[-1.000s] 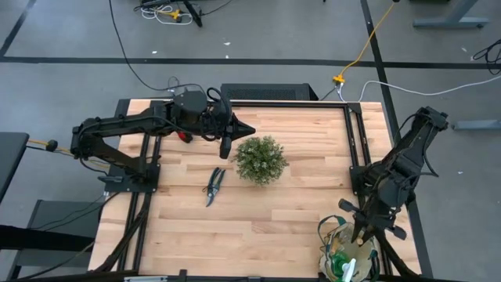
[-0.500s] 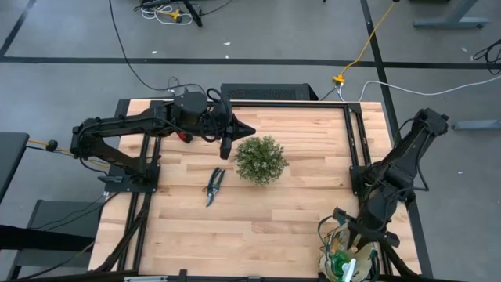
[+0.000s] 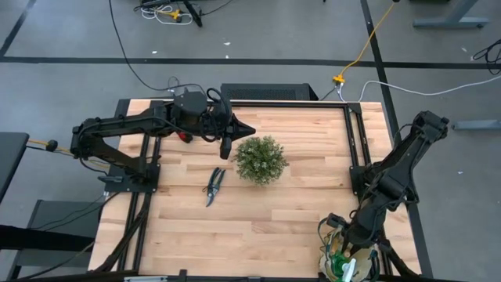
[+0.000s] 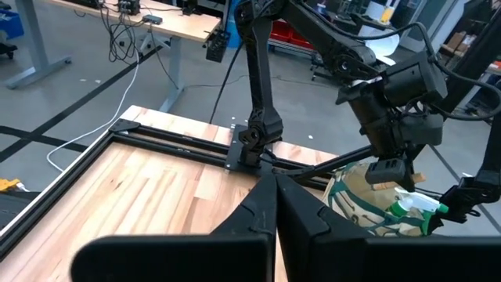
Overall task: Pick & Place Garden tools in Gardening bag
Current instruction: Put the hand trowel into the white gardening bag
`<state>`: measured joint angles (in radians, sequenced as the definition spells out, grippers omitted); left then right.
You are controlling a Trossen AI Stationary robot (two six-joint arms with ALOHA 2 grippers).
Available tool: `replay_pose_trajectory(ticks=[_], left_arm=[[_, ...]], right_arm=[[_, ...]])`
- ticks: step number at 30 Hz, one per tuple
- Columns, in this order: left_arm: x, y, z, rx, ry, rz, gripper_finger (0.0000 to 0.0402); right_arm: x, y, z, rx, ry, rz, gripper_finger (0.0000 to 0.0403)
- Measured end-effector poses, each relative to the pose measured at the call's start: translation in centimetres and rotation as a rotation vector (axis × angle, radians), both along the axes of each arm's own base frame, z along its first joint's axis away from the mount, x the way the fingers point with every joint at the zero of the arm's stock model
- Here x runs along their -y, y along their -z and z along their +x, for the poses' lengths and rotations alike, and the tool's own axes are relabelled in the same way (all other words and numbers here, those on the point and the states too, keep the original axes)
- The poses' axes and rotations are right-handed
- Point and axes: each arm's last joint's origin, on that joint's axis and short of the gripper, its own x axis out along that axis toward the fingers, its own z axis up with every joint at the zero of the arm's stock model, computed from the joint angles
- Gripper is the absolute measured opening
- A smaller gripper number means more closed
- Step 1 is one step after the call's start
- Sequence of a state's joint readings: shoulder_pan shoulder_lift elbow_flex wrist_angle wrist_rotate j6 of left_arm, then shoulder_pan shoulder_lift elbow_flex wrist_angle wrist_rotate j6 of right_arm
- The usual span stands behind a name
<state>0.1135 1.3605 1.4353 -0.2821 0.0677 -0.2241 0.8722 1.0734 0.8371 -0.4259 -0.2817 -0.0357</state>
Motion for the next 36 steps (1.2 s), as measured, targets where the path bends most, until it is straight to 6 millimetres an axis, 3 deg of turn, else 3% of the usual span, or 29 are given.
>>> replay_pose_trajectory(ticks=[8,20,36], left_arm=[[0.0,0.0,0.0,0.001,-0.005,-0.024,0.0013],[0.5,0.0,0.1,0.002,0.012,-0.027,0.0013],[0.8,0.0,0.1,0.002,0.018,-0.027,0.0017]], right_arm=[[-0.6,0.5,0.2,0.004,-0.015,-0.003,0.0058],[-0.8,4.1,-0.7,-0.062,0.002,0.018,0.0057],[-0.6,4.7,-0.6,-0.037,0.05,-0.014,0.0071]])
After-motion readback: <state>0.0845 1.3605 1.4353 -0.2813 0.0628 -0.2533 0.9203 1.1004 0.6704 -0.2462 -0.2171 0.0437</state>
